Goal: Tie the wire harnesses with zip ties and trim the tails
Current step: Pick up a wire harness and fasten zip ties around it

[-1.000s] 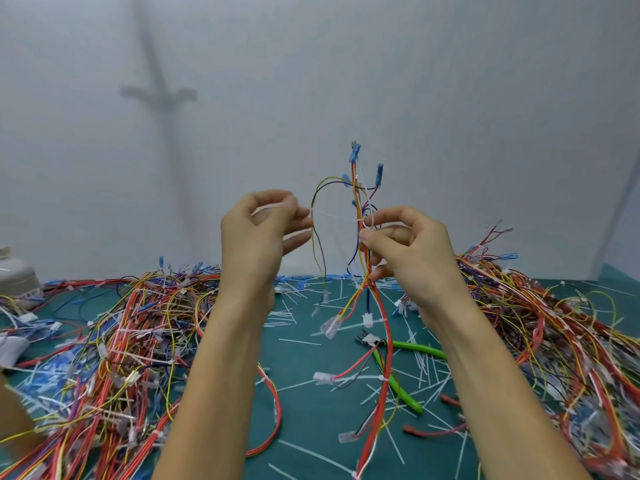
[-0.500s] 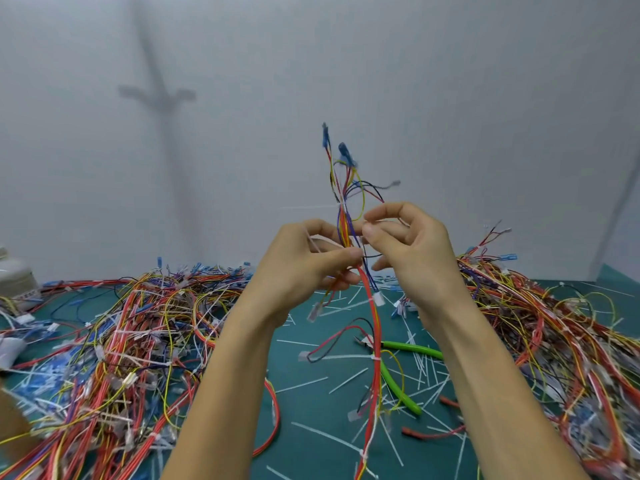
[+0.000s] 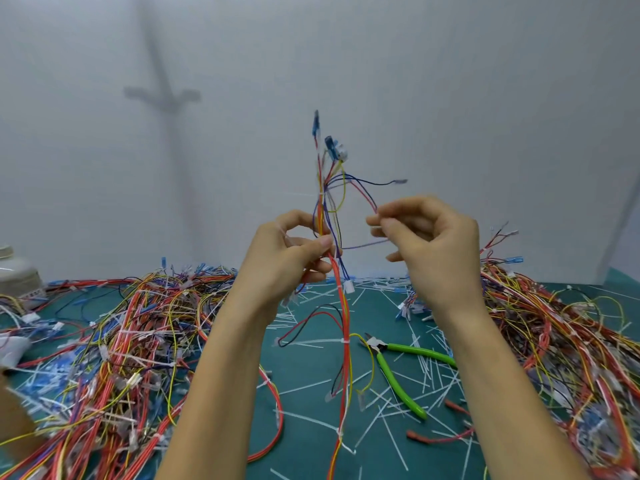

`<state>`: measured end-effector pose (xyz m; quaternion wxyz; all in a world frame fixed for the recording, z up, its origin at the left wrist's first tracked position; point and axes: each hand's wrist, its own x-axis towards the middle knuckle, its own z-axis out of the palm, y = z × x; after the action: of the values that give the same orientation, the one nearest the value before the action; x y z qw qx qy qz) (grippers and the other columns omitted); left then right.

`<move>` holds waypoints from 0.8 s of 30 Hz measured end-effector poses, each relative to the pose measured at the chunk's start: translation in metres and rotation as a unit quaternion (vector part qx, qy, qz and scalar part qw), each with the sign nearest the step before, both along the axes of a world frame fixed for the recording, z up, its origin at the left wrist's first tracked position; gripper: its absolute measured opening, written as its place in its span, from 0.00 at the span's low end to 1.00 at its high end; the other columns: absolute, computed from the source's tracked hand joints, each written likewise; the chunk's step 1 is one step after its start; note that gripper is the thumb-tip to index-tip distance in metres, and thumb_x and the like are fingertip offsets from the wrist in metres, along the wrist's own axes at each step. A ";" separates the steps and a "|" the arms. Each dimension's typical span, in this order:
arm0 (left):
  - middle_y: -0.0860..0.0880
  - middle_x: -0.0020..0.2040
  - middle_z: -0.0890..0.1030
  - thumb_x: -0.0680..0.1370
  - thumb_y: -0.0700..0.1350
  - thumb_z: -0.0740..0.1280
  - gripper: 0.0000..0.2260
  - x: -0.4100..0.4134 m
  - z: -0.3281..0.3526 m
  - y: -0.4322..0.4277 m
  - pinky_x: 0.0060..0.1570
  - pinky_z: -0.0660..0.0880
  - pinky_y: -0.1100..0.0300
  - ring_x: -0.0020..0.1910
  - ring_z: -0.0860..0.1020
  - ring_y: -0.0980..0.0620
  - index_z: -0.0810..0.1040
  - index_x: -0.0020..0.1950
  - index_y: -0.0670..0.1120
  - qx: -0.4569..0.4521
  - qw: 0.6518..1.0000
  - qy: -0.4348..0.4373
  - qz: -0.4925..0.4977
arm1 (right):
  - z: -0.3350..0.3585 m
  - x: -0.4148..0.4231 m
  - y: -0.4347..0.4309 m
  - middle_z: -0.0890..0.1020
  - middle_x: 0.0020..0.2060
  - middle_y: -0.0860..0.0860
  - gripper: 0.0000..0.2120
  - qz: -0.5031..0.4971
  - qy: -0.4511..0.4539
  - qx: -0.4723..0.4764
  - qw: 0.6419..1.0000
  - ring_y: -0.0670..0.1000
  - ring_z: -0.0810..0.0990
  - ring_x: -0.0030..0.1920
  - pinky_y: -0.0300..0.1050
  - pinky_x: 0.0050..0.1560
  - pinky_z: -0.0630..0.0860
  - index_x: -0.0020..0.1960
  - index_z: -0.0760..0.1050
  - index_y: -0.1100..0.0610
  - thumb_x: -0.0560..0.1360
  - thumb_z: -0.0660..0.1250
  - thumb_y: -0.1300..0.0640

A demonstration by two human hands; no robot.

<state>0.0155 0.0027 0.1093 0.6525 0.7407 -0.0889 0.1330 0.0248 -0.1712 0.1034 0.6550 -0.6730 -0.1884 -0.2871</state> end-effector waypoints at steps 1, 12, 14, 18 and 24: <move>0.39 0.40 0.84 0.79 0.36 0.68 0.02 0.000 0.000 0.002 0.32 0.79 0.64 0.28 0.77 0.56 0.78 0.49 0.42 -0.008 1.000 -0.005 0.009 | 0.000 0.000 -0.001 0.87 0.39 0.47 0.09 -0.017 0.007 0.031 0.999 0.47 0.86 0.40 0.38 0.30 0.77 0.45 0.79 0.51 0.76 0.67 0.65; 0.44 0.38 0.85 0.79 0.36 0.66 0.02 -0.001 0.005 0.010 0.33 0.79 0.64 0.26 0.75 0.57 0.76 0.51 0.41 -0.051 0.998 -0.023 0.010 | 0.001 -0.001 -0.002 0.87 0.39 0.48 0.04 0.056 0.145 0.074 0.985 0.45 0.82 0.32 0.36 0.26 0.75 0.48 0.81 0.53 0.78 0.68 0.55; 0.43 0.39 0.86 0.79 0.36 0.66 0.02 -0.001 0.004 0.010 0.34 0.79 0.63 0.26 0.75 0.56 0.76 0.51 0.41 -0.045 0.999 -0.021 0.008 | 0.004 -0.003 -0.002 0.87 0.39 0.48 0.06 0.057 0.138 0.085 0.985 0.45 0.81 0.31 0.37 0.26 0.75 0.49 0.81 0.54 0.78 0.68 0.52; 0.43 0.39 0.86 0.79 0.36 0.66 0.02 0.000 0.003 0.009 0.36 0.80 0.62 0.26 0.75 0.56 0.77 0.50 0.41 -0.040 0.999 -0.023 0.013 | 0.003 -0.002 -0.004 0.86 0.37 0.50 0.06 0.044 0.112 0.100 0.988 0.46 0.80 0.30 0.36 0.26 0.74 0.48 0.82 0.56 0.79 0.67 0.55; 0.42 0.40 0.85 0.79 0.36 0.67 0.03 -0.001 0.005 0.004 0.36 0.79 0.62 0.27 0.74 0.56 0.78 0.51 0.41 -0.074 0.996 -0.047 0.033 | 0.002 -0.001 -0.007 0.87 0.38 0.49 0.09 0.033 0.130 0.122 0.983 0.45 0.81 0.30 0.35 0.28 0.76 0.48 0.82 0.56 0.81 0.64 0.55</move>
<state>0.0147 0.0071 0.1142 0.6960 0.6858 -0.0848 0.1951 0.0238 -0.1783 0.1051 0.7602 -0.6132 -0.0872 -0.1958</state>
